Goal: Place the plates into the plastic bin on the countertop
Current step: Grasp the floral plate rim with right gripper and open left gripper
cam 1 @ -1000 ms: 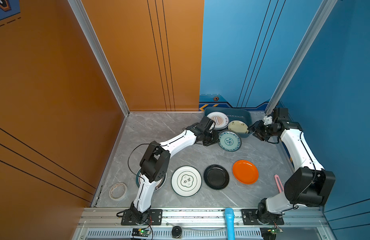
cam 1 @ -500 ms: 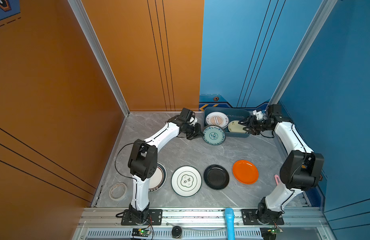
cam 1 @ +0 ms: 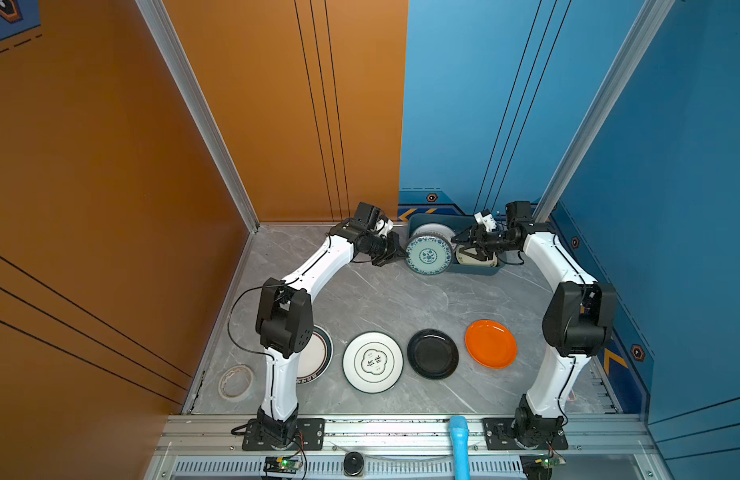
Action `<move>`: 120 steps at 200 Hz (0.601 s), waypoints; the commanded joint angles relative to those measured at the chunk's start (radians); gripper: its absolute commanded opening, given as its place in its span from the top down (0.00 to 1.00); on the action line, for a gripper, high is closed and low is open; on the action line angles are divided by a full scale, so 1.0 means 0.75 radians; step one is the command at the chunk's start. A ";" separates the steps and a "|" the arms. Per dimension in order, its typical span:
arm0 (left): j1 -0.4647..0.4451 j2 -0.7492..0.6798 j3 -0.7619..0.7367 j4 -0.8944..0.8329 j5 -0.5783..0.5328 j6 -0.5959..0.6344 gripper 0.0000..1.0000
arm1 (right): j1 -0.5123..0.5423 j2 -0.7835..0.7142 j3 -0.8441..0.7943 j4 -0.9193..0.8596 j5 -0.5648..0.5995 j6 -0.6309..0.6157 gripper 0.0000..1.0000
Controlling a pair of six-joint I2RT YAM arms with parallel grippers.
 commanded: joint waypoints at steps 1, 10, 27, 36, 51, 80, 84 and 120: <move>0.003 0.046 0.061 -0.028 0.045 0.002 1.00 | 0.038 0.042 0.061 0.005 -0.050 -0.026 0.39; 0.005 0.056 0.080 -0.041 0.047 0.008 1.00 | 0.051 0.055 0.069 0.005 -0.052 -0.026 0.40; 0.007 0.082 0.123 -0.075 0.054 0.028 1.00 | 0.074 0.074 0.076 0.004 -0.056 -0.026 0.44; 0.010 0.099 0.148 -0.095 0.059 0.037 1.00 | 0.083 0.083 0.076 0.005 -0.065 -0.030 0.47; 0.019 0.122 0.179 -0.111 0.069 0.042 1.00 | 0.101 0.095 0.076 0.003 -0.079 -0.036 0.53; 0.037 0.149 0.216 -0.124 0.075 0.042 1.00 | 0.123 0.119 0.085 -0.009 -0.103 -0.049 0.62; 0.040 0.153 0.223 -0.129 0.074 0.042 1.00 | 0.125 0.122 0.086 -0.012 -0.108 -0.049 0.63; 0.058 0.189 0.279 -0.161 0.072 0.050 1.00 | 0.151 0.184 0.182 -0.089 -0.109 -0.055 0.67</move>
